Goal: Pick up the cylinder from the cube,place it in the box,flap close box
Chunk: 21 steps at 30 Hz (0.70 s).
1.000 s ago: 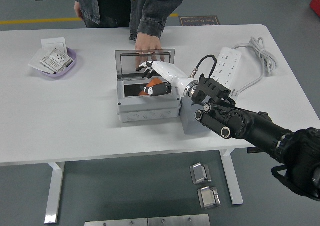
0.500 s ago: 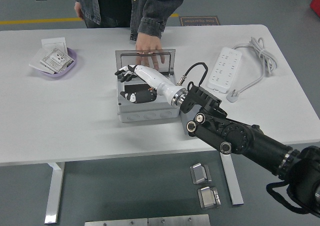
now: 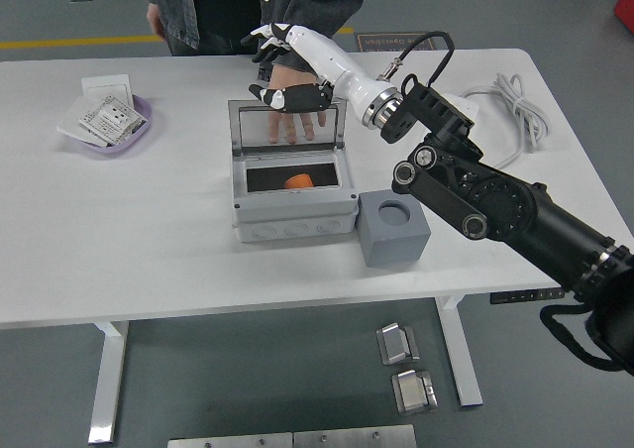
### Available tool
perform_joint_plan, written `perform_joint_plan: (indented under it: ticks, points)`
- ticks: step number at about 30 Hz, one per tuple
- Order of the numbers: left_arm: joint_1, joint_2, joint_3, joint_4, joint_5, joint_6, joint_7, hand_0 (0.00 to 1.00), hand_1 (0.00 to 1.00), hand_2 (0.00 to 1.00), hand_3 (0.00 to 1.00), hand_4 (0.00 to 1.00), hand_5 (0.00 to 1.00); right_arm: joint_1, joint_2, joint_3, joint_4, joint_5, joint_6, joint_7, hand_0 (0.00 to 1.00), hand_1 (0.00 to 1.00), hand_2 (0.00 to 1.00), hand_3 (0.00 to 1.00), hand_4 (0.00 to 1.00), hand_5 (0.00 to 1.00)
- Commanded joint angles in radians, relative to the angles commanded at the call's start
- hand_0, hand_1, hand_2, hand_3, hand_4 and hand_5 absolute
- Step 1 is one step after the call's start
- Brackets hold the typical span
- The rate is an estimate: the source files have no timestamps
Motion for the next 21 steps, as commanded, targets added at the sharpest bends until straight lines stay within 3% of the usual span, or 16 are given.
perform_joint_plan:
  ticks: [9, 16, 21]
  points:
    - [-0.008, 0.008, -0.004, 0.0, 0.007, -0.001, 0.001, 0.744, 0.784, 0.737, 0.841, 0.827, 0.559, 0.09, 0.051, -0.104, -0.236, 0.087, 0.004, 0.018, 0.772, 0.682, 0.673, 0.786, 0.726, 0.222]
    - [-0.016, 0.011, 0.001, 0.0, 0.01, -0.002, 0.001, 0.744, 0.784, 0.736, 0.84, 0.826, 0.559, 0.091, 0.065, -0.137, -0.397, 0.148, 0.008, 0.031, 0.773, 0.683, 0.678, 0.787, 0.725, 0.231]
    - [-0.019, 0.013, -0.001, 0.0, 0.017, -0.003, 0.0, 0.744, 0.784, 0.736, 0.84, 0.826, 0.56, 0.076, 0.058, -0.149, -0.468, 0.175, 0.007, 0.037, 0.777, 0.685, 0.681, 0.787, 0.725, 0.233]
